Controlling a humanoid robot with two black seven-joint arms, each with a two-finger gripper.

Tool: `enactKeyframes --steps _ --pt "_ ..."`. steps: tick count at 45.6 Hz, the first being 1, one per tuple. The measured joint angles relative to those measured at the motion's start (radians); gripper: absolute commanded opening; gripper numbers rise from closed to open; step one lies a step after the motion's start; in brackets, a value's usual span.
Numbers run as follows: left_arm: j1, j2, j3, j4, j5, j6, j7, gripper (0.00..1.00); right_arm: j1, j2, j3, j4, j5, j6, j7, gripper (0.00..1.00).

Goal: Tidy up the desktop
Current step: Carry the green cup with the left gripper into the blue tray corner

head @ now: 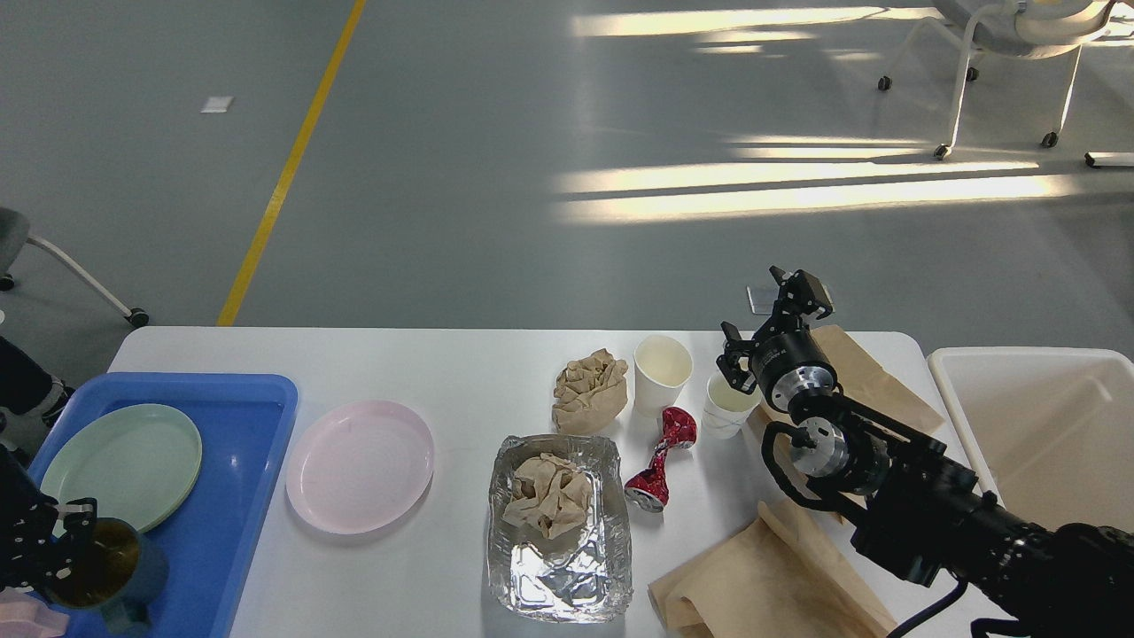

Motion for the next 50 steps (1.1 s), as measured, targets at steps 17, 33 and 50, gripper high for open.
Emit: enactKeyframes --steps 17,33,50 --pt "0.068 -0.030 -0.047 0.029 0.000 0.000 0.001 0.19 0.000 0.000 0.001 0.000 0.000 0.000 0.000 1.00" --pt "0.067 -0.032 -0.047 0.030 -0.001 0.000 -0.007 0.60 0.000 0.000 0.000 0.000 0.000 0.000 0.000 1.00" --pt "0.000 -0.035 0.006 0.035 -0.017 0.000 -0.017 0.94 0.000 0.000 0.000 0.000 0.000 0.000 0.000 1.00"
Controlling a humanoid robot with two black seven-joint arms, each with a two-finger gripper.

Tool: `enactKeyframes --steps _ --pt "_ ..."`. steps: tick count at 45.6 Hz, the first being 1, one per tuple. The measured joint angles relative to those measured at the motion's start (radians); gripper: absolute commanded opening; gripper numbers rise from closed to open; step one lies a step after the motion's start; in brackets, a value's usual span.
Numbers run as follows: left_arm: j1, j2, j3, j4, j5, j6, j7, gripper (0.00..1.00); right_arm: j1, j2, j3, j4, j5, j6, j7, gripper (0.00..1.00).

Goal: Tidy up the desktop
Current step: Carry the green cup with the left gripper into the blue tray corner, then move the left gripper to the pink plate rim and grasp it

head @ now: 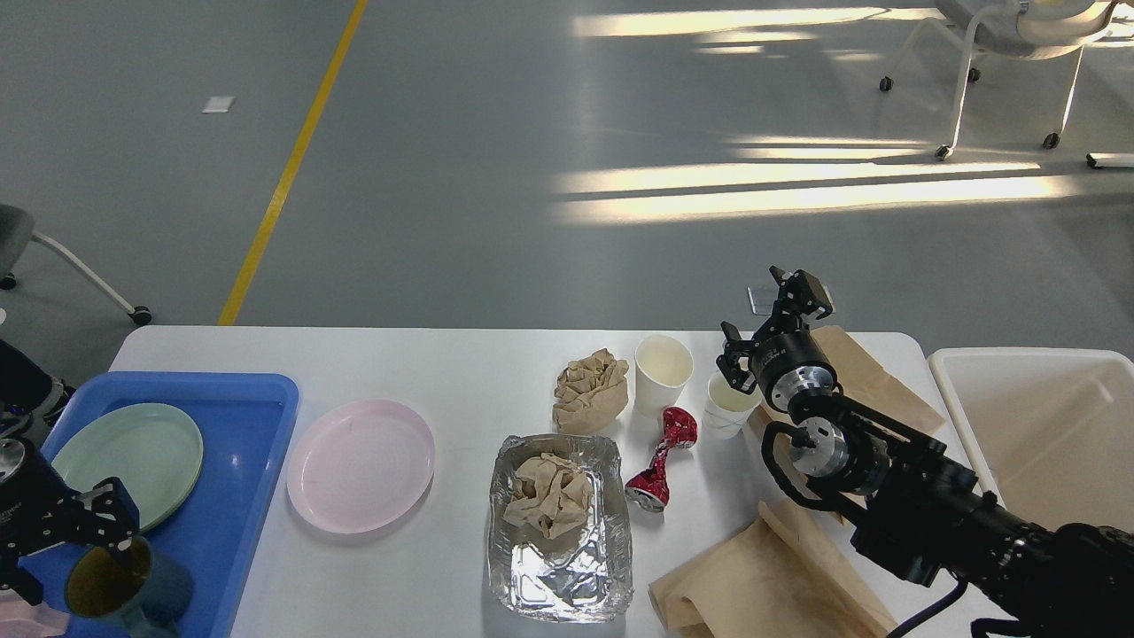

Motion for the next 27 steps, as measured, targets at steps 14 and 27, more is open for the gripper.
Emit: enactKeyframes --steps 14,27 --pt "-0.216 -0.049 0.193 0.000 -0.028 0.000 -0.092 0.94 0.000 0.000 0.000 0.000 0.000 0.000 0.000 1.00" --pt "-0.410 -0.220 0.347 -0.048 -0.071 0.000 -0.258 0.94 0.000 0.000 0.000 0.000 0.000 0.000 0.000 1.00"
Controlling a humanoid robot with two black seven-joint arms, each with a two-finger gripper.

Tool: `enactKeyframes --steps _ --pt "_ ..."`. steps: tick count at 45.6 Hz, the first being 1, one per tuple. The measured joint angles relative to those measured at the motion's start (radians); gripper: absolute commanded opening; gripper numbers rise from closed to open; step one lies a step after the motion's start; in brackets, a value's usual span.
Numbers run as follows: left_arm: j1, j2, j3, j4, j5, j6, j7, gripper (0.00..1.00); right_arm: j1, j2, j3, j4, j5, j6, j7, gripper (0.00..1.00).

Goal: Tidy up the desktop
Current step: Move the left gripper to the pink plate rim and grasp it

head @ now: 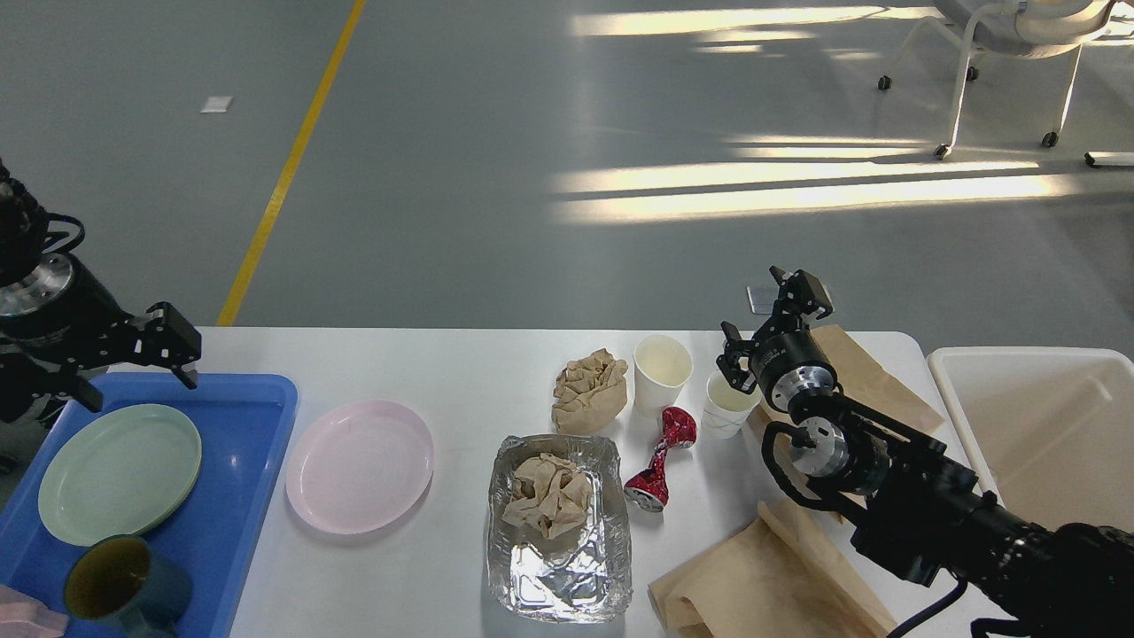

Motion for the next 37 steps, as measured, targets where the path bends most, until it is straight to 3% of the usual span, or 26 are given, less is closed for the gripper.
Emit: enactKeyframes --steps 6,14,37 --pt "-0.059 -0.057 0.018 -0.072 -0.002 0.000 -0.030 0.94 0.000 0.000 0.000 0.000 0.000 0.000 0.000 1.00" --pt "-0.037 -0.145 0.013 -0.088 -0.007 0.000 -0.077 0.94 0.000 0.000 0.000 0.000 0.000 0.000 0.000 1.00" --pt "0.204 -0.173 -0.079 -0.074 -0.144 0.000 -0.072 0.88 0.000 0.000 0.000 0.000 0.000 0.000 0.000 1.00"
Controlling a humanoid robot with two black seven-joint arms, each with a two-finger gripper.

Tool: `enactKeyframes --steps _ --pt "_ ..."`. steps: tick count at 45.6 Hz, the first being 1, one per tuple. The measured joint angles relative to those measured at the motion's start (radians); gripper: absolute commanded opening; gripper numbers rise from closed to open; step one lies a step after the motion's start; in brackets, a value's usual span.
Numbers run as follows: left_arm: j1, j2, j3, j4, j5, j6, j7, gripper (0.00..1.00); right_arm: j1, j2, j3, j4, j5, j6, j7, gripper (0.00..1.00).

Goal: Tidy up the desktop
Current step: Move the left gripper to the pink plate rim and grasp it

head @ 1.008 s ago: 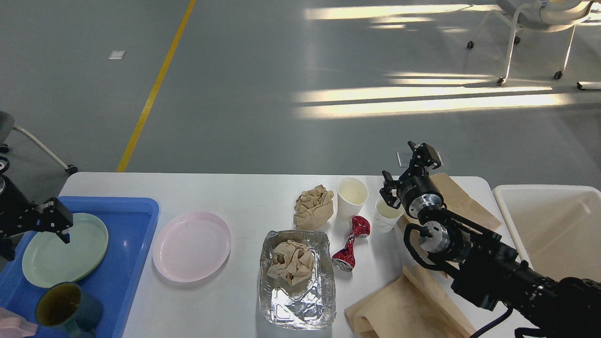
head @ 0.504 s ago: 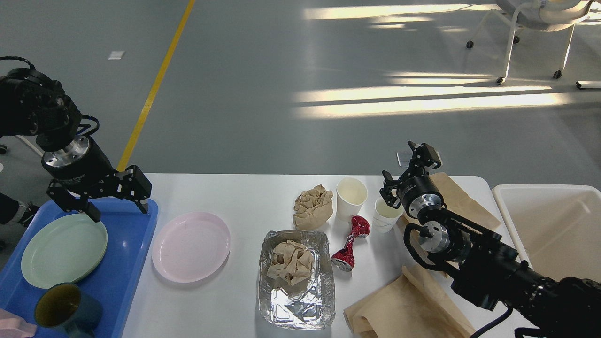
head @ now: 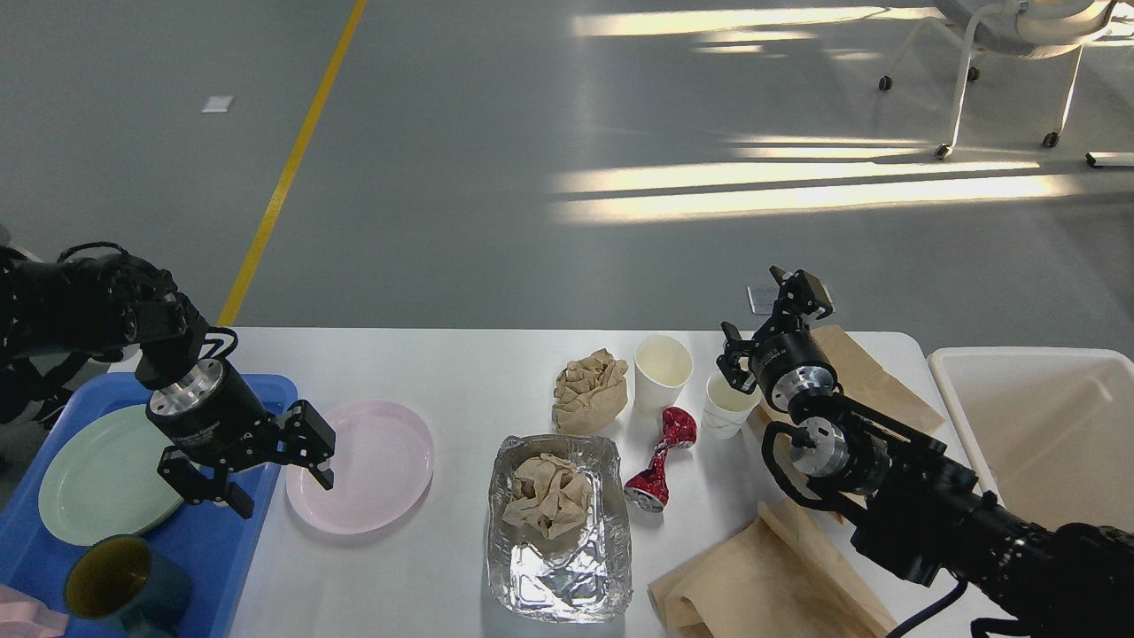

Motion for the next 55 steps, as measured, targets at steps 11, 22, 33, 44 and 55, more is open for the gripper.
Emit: enactKeyframes --steps 11,22,33,44,55 --pt "0.065 0.000 -0.003 0.000 -0.072 0.136 0.004 0.85 0.000 0.000 0.000 0.000 0.000 0.000 0.000 1.00" --pt "0.121 0.000 -0.080 0.000 -0.091 0.285 0.180 0.84 0.000 0.000 0.000 0.000 0.000 0.000 0.000 1.00" --pt "0.169 0.002 -0.211 0.000 -0.105 0.370 0.361 0.84 0.000 0.000 0.000 0.000 0.000 0.000 0.000 1.00" --pt "0.185 0.003 -0.217 0.000 -0.180 0.399 0.371 0.84 0.000 0.000 0.000 0.000 0.000 0.000 0.000 1.00" --pt "0.208 0.005 -0.219 0.002 -0.210 0.417 0.372 0.83 0.000 0.000 0.000 0.000 0.000 0.000 0.000 1.00"
